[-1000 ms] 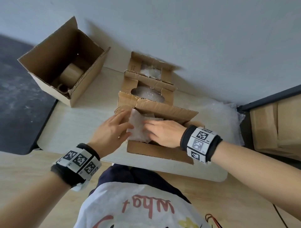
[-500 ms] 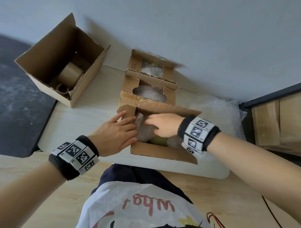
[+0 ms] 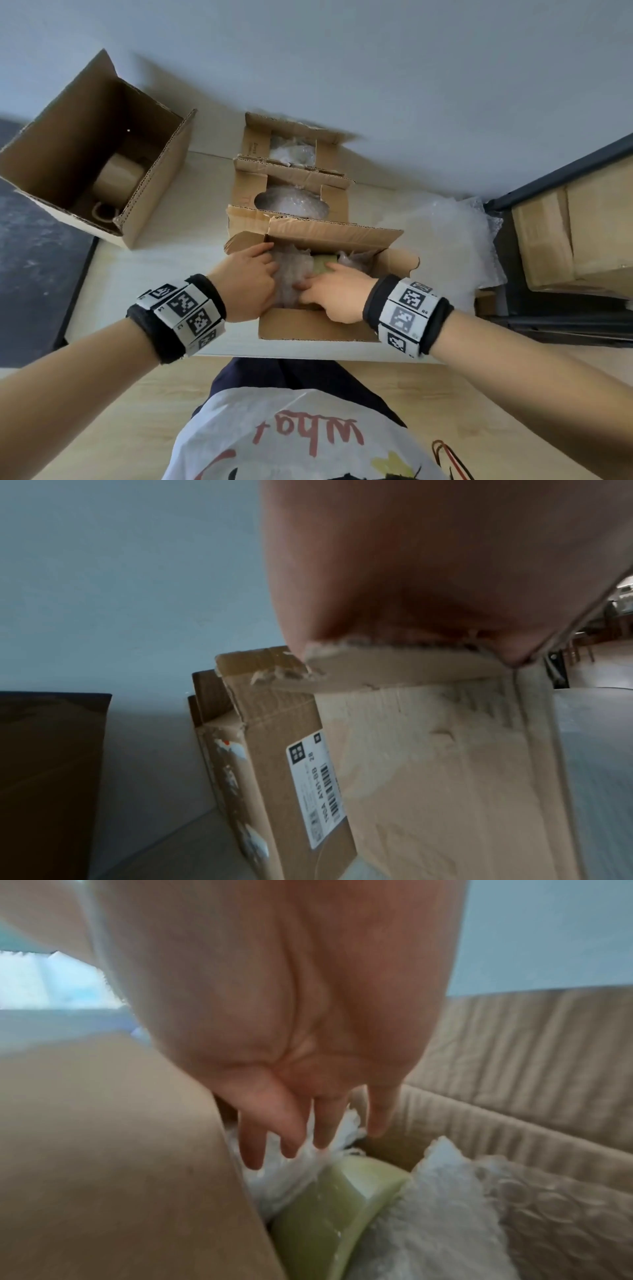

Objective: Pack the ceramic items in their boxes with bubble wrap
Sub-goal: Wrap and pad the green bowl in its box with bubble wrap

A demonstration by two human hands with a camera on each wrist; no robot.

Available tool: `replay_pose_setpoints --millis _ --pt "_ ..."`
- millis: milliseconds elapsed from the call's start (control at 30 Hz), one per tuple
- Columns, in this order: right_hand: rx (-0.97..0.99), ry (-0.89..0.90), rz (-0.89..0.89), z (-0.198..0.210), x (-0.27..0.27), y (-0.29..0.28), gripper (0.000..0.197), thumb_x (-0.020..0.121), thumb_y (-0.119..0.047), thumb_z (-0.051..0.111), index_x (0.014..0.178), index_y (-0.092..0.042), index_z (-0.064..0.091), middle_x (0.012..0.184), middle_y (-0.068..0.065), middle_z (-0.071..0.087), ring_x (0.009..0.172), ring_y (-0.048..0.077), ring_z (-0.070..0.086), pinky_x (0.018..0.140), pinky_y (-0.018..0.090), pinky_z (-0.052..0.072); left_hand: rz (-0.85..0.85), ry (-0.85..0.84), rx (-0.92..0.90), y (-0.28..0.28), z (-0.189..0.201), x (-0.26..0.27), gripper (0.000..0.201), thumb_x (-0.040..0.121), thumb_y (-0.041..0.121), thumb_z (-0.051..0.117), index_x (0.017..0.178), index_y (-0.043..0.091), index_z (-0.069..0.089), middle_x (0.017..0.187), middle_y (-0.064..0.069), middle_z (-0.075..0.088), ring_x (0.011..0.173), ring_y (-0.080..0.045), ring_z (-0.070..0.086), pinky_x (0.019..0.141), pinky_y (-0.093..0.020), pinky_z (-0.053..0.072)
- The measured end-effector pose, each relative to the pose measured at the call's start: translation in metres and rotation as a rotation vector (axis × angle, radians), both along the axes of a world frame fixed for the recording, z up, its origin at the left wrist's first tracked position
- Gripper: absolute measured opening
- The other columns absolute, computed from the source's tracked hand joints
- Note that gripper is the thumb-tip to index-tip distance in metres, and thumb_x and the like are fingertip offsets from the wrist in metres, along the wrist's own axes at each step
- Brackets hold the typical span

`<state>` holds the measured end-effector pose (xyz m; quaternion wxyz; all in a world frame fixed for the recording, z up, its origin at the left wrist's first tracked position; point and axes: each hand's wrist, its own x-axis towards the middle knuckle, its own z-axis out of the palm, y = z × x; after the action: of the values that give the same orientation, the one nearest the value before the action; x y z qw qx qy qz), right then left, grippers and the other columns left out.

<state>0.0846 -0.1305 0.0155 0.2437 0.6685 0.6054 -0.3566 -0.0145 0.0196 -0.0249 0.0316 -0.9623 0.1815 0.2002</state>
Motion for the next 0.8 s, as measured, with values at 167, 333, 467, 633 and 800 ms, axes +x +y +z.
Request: replay_pose_setpoints --millis 167,333,467,633,800 --pt "0.683 0.144 -0.577 0.04 0.02 -0.048 0.043 0.092 0.003 0.042 0.125 -0.019 0.059 0.128 -0.003 0.06 0.11 0.015 0.058 0.085 0.02 0.041 -0.038 -0.207 -0.09 0.008 0.001 -0.014 0.026 0.084 0.03 0.054 0.081 0.014 0.074 0.098 -0.007 0.072 0.1 -0.025 0.066 0.106 -0.041 0.04" --pt "0.991 -0.153 -0.842 0.044 0.071 -0.112 0.029 0.092 0.002 0.047 0.115 -0.008 0.062 0.109 0.007 0.066 0.092 0.022 0.064 0.076 0.034 0.052 0.016 -0.018 0.051 -0.002 -0.006 0.003 0.06 0.089 0.038 0.005 0.105 0.018 0.059 0.11 0.002 0.065 0.116 -0.022 0.05 0.118 -0.035 -0.002" --pt "0.726 -0.295 -1.078 0.005 0.106 -0.156 0.027 0.093 -0.003 0.049 0.118 -0.004 0.059 0.117 0.013 0.061 0.102 0.029 0.06 0.086 0.041 0.049 0.058 -0.052 -0.03 -0.002 -0.002 0.001 0.025 0.092 0.028 0.044 0.103 0.019 0.065 0.11 0.002 0.067 0.114 -0.02 0.055 0.118 -0.037 0.011" --pt "0.44 -0.283 -1.326 -0.051 0.122 -0.182 0.042 0.094 -0.019 0.055 0.133 -0.006 0.047 0.136 0.016 0.047 0.12 0.032 0.05 0.1 0.04 0.041 0.178 -0.271 -0.231 0.002 -0.001 -0.023 0.056 0.098 0.04 0.023 0.095 0.012 0.071 0.11 -0.008 0.069 0.108 -0.026 0.064 0.105 -0.042 0.042" --pt "0.319 -0.263 -1.404 -0.088 0.124 -0.186 0.065 0.093 -0.033 0.057 0.146 -0.009 0.027 0.149 0.013 0.03 0.133 0.031 0.038 0.106 0.041 0.034 0.181 -0.224 -0.168 0.001 -0.006 -0.029 0.068 0.1 0.043 0.014 0.098 0.011 0.074 0.108 -0.005 0.07 0.119 -0.028 0.057 0.109 -0.04 0.027"
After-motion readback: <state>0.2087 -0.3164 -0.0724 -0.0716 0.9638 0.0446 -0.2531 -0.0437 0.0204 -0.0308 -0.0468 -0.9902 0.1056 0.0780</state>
